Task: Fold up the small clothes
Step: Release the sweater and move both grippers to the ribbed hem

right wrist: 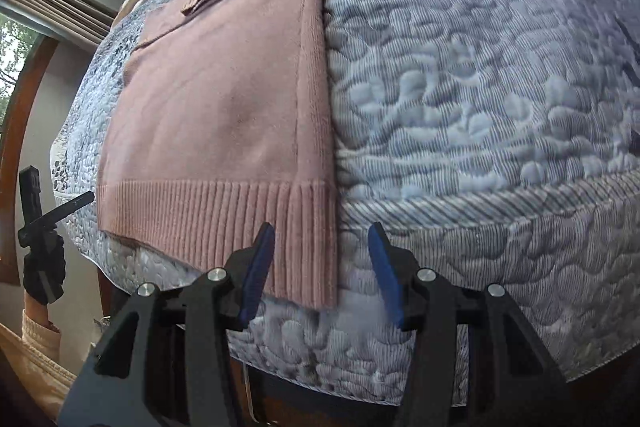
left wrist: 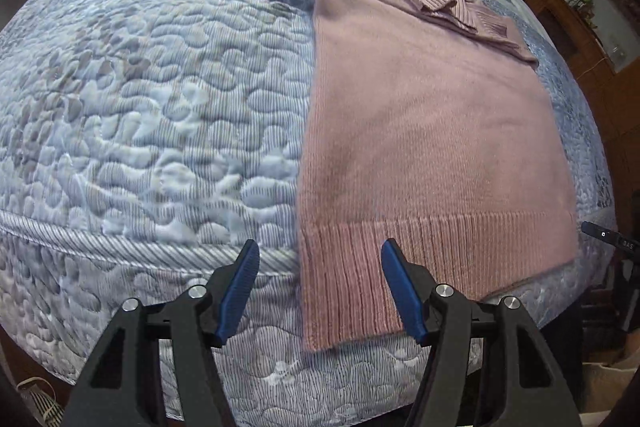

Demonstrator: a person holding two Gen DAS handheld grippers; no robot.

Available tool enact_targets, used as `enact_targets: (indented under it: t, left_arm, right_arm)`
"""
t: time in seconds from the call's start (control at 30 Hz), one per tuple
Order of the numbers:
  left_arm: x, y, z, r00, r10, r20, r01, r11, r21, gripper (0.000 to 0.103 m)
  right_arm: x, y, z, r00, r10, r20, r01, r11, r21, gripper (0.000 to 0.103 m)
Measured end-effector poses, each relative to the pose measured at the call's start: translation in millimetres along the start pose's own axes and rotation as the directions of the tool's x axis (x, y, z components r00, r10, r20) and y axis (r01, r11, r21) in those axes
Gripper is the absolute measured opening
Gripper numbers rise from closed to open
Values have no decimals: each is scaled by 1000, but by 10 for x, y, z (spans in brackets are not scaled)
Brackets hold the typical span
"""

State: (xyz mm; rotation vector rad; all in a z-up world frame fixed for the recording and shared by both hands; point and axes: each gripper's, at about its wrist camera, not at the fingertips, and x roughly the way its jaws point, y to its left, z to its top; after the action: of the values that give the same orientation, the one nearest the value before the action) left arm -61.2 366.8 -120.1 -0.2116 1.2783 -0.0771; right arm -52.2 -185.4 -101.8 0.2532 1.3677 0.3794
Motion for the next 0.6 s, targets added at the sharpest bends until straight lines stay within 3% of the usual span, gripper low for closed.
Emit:
enact_targets:
  t: [0.07, 0.27, 0.5, 0.6]
  left_arm:
    - [52, 6, -59, 1000, 13, -14, -13, 1000, -5, 64]
    - [104, 35, -183, 999, -36, -17, 35, 999, -41, 64]
    - [185, -15, -234, 989, -149, -24, 147, 986, -80, 62]
    - [214, -2, -226, 987, -160, -16, 158, 982, -100, 62]
  right_arm:
    - [46, -33, -53, 1000, 15, -8, -15, 1000, 19, 50]
    - [140, 61, -96, 999, 32, -18, -32, 999, -6, 50]
    - [240, 192, -120, 997, 66, -37, -67, 997, -25, 49]
    - [268, 174, -138, 998, 64, -28, -64, 998, -15, 46]
